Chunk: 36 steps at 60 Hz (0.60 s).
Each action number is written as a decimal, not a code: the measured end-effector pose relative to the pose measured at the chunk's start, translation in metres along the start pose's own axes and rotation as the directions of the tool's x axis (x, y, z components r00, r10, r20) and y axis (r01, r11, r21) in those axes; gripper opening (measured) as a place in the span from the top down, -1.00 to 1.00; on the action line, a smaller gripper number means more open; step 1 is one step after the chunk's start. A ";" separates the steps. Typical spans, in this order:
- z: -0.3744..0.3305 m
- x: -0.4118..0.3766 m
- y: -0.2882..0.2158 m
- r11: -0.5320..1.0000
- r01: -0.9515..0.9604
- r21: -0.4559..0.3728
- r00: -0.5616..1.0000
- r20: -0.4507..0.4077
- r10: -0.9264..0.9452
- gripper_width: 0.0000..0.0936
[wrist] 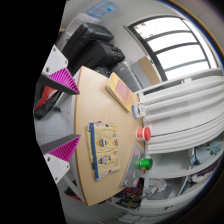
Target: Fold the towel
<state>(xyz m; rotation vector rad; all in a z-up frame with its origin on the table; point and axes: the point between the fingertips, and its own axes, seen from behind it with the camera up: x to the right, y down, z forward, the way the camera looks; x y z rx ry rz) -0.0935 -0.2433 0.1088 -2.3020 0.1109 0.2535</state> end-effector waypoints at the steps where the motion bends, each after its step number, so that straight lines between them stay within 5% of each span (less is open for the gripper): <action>1: 0.002 -0.002 -0.001 1.000 0.011 0.001 1.000 0.003 -0.011 -0.78; 28: 0.178 0.053 -0.046 0.967 0.256 0.015 0.947 -0.206 -0.247 -0.71; 33: 0.199 0.063 -0.032 0.969 0.242 -0.038 0.949 -0.200 -0.245 -0.55; 36: 0.205 0.059 -0.036 0.973 0.231 -0.002 0.960 -0.166 -0.228 -0.11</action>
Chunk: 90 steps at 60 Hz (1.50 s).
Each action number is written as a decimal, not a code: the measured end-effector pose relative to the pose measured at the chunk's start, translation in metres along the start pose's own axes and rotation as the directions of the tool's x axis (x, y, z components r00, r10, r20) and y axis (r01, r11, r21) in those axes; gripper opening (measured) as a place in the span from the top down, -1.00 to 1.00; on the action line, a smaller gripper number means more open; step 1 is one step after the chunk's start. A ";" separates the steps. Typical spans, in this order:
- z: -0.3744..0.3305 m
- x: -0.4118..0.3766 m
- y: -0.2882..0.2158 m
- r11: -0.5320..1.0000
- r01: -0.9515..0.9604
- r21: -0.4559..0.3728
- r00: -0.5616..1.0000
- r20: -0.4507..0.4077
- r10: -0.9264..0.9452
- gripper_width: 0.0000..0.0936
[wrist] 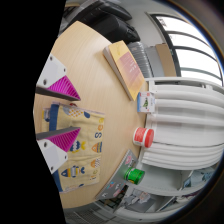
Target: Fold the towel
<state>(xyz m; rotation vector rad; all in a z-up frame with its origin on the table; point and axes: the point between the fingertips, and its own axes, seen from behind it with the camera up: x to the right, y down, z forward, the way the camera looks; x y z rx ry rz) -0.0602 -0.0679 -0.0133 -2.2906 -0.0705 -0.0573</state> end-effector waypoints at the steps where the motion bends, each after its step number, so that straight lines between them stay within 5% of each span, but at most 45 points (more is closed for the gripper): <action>1: 0.001 -0.003 -0.002 1.000 -0.006 0.011 1.000 0.016 0.006 0.02; 6: 0.000 0.006 -0.002 0.999 0.004 0.033 1.000 -0.004 -0.004 0.89; 21: -0.002 0.010 -0.005 0.999 -0.050 -0.020 0.999 0.019 0.050 0.94; 37: -0.057 0.092 -0.078 0.980 -0.152 0.130 0.988 0.033 0.149 0.94; 55: -0.038 0.194 -0.018 0.971 -0.240 -0.017 0.970 -0.044 0.239 0.92; 60: -0.038 0.205 -0.007 0.961 -0.270 -0.052 0.962 -0.046 0.268 0.55; 66: -0.047 0.214 -0.003 0.953 -0.293 -0.074 0.956 -0.024 0.292 -0.81; 90: -0.118 0.247 -0.008 0.935 -0.355 -0.022 0.935 -0.025 0.355 -0.78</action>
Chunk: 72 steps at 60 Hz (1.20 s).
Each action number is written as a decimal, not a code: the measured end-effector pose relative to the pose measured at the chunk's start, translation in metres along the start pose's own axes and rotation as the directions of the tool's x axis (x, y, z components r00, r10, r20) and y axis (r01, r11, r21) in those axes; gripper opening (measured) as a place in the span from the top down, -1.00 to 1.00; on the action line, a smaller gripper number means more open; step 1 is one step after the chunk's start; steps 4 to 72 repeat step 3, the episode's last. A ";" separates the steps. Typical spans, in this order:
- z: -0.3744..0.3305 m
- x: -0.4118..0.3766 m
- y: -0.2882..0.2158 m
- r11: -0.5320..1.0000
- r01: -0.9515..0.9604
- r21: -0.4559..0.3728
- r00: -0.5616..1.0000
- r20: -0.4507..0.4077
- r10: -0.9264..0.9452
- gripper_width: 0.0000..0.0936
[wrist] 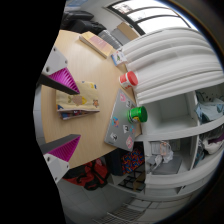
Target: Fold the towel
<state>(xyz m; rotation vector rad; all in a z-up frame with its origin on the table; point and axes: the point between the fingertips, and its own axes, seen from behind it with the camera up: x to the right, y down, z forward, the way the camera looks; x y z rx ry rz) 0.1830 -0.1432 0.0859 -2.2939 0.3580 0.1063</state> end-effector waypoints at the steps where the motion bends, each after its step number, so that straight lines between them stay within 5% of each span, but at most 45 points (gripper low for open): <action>1: -0.003 0.001 -0.001 1.000 -0.002 0.003 1.000 -0.001 0.002 -0.78; 72: -0.010 0.004 -0.003 1.000 -0.005 0.002 1.000 -0.006 0.005 -0.78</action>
